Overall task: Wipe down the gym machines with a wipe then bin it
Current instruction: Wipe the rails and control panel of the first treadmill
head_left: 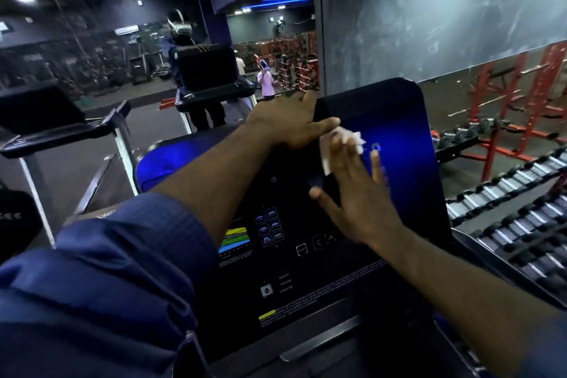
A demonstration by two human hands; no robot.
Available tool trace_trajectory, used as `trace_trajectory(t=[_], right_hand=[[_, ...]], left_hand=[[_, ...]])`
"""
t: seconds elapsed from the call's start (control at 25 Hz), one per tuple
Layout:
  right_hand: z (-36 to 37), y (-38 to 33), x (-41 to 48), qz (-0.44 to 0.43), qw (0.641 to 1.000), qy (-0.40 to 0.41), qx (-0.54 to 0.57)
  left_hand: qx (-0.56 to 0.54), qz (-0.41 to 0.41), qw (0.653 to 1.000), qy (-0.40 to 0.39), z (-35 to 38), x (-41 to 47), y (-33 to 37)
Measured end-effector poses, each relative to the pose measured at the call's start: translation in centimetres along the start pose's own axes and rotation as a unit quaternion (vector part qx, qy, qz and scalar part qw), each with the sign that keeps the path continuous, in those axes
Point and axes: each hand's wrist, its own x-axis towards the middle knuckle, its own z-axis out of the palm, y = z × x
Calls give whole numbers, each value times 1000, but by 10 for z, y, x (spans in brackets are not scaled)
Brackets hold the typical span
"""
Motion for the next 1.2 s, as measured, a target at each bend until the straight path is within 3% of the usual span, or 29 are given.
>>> trace_trajectory(t=[0.08, 0.12, 0.2, 0.24, 0.4, 0.44, 0.56, 0.72, 0.88, 0.96, 1.08, 1.2], right_hand=[[-3, 18, -5, -63, 996, -6, -69], [-6, 30, -2, -41, 996, 0, -85], [-11, 39, 8, 78, 996, 23, -23], [-10, 37, 11, 94, 995, 22, 10], [-9, 61, -5, -71, 994, -3, -86], [-13, 75, -5, -54, 993, 7, -102], [-20, 92, 7, 98, 995, 32, -9], [-10, 109, -10, -44, 994, 27, -100], [-18, 133, 15, 91, 990, 77, -72], [-19, 115, 23, 71, 994, 69, -42], [-18, 129, 10, -35, 992, 54, -112], [-30, 146, 23, 46, 993, 74, -74]], left_hand=[[-10, 5, 1000, -13, -2, 4, 2], [-12, 4, 1000, -16, -3, 6, 3], [-16, 7, 1000, -18, -4, 12, 10], [-16, 9, 1000, -20, -5, 16, 14], [-13, 12, 999, -33, -5, 35, 27], [-12, 10, 999, -34, -5, 38, 30], [-18, 1, 999, -43, -5, 51, 45], [-8, -14, 1000, -23, 2, 64, 57], [31, -40, 999, 13, 10, 64, 54], [44, -41, 998, 23, 14, 64, 53], [49, -46, 997, 29, 16, 64, 53], [42, -49, 998, 29, 18, 63, 53]])
